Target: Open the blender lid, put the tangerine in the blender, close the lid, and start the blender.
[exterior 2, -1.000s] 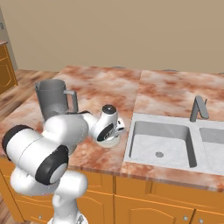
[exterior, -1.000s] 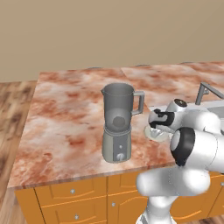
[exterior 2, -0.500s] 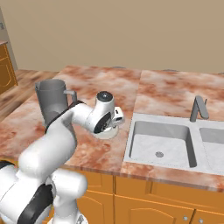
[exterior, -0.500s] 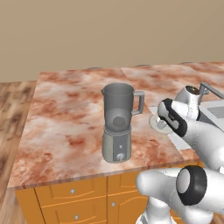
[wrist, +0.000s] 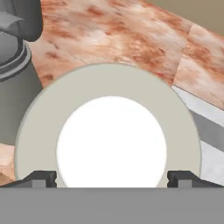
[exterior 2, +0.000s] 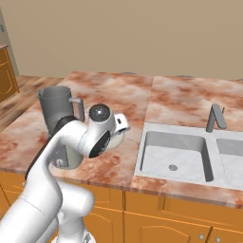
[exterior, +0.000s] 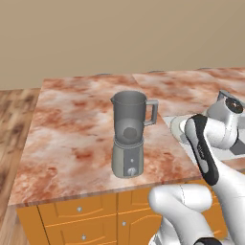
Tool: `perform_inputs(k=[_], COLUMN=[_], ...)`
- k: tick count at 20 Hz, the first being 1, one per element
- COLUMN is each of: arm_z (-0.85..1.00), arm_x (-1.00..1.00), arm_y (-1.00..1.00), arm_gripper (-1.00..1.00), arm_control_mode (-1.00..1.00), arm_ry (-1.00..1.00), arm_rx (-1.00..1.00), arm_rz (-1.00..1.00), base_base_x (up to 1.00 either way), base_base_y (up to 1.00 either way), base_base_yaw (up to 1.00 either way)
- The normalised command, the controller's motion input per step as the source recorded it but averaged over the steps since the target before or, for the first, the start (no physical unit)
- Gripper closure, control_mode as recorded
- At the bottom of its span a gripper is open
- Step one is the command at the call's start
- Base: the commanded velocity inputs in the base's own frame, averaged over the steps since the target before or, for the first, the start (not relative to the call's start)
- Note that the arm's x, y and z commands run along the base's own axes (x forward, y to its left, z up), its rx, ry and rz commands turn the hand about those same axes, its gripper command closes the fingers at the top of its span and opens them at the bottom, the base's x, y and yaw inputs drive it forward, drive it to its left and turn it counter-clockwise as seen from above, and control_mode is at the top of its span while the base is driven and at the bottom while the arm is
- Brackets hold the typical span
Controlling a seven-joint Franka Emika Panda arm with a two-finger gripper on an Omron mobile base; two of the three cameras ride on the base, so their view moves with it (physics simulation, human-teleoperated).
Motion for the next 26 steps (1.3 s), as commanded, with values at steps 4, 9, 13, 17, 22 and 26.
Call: perform_inputs(k=[4, 9, 13, 17, 22, 26], arm_z=[1.0, 1.0, 1.0, 0.89, 0.57, 0.24], arm_x=[-0.37, -0.34, -0.19, -0.01, 0.0, 0.15], arm_y=[0.03, 0.13, 0.38, 0.65, 0.77, 0.78], arm_gripper=[1.0, 1.0, 1.0, 1.0, 1.0, 1.0], arm_control_mode=[-1.0, -1.0, -1.0, -1.0, -1.0, -1.0], arm_ry=[-0.01, 0.0, 0.0, 0.0, 0.05, 0.1], arm_rx=[0.0, 0.0, 0.0, 0.0, 0.0, 0.0], arm_rz=[-0.02, 0.0, 0.0, 0.0, 0.0, 0.0], base_base_x=[0.0, 0.0, 0.0, 0.0, 0.0, 0.0], base_base_y=[0.0, 0.0, 0.0, 0.0, 0.0, 0.0], base_base_yaw=[0.0, 0.0, 0.0, 0.0, 0.0, 0.0])
